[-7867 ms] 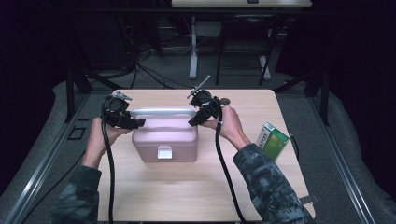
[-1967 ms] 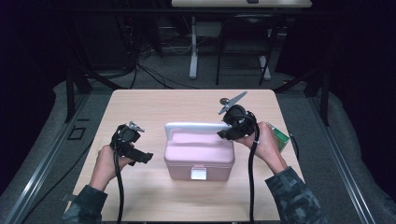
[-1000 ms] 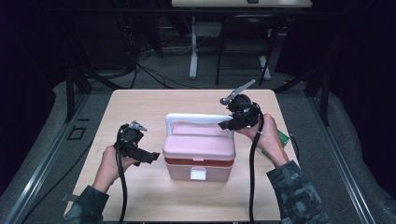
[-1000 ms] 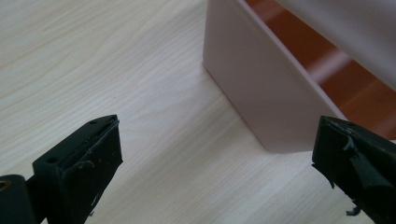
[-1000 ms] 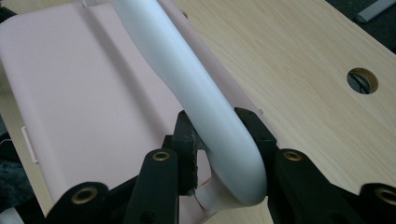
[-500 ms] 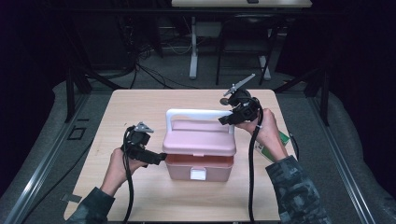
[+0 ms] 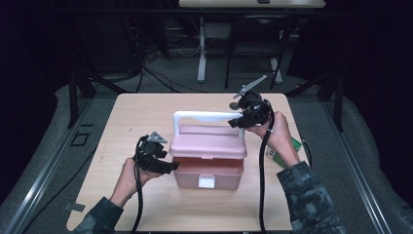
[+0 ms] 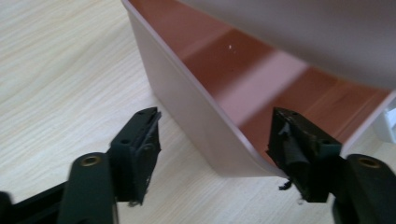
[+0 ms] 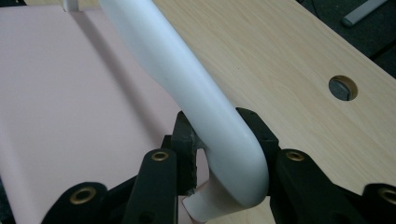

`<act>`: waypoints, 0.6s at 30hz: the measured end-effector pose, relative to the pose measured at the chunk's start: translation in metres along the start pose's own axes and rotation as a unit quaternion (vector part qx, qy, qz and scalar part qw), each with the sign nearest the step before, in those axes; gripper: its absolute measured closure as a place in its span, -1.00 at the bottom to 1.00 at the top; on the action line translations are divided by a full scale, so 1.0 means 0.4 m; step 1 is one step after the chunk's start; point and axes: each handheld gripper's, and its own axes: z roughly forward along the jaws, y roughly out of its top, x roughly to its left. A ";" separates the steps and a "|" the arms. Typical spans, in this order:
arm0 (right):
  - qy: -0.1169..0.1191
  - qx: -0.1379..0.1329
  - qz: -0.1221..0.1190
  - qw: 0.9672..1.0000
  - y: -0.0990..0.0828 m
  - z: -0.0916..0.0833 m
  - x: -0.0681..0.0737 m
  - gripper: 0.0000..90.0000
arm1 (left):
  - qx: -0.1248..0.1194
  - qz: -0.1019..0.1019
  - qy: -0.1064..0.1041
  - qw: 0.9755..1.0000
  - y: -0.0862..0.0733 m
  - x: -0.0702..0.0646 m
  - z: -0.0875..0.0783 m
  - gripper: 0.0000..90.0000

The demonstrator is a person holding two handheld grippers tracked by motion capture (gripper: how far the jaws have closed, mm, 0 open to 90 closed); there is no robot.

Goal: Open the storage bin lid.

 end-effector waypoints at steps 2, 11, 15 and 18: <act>-0.003 -0.002 0.001 1.000 0.003 0.000 -0.001 0.56 | -0.001 0.000 -0.007 1.000 0.000 -0.001 0.002 -0.08; -0.006 -0.011 0.003 1.000 0.012 -0.008 -0.015 0.55 | -0.003 0.001 -0.010 1.000 -0.002 -0.013 0.014 0.23; -0.012 -0.011 0.000 1.000 0.023 -0.011 -0.020 0.55 | -0.006 0.001 -0.001 1.000 -0.003 -0.016 0.016 0.19; -0.013 -0.010 -0.006 1.000 0.029 -0.011 -0.026 0.55 | -0.006 0.002 -0.003 1.000 -0.004 -0.016 0.018 0.19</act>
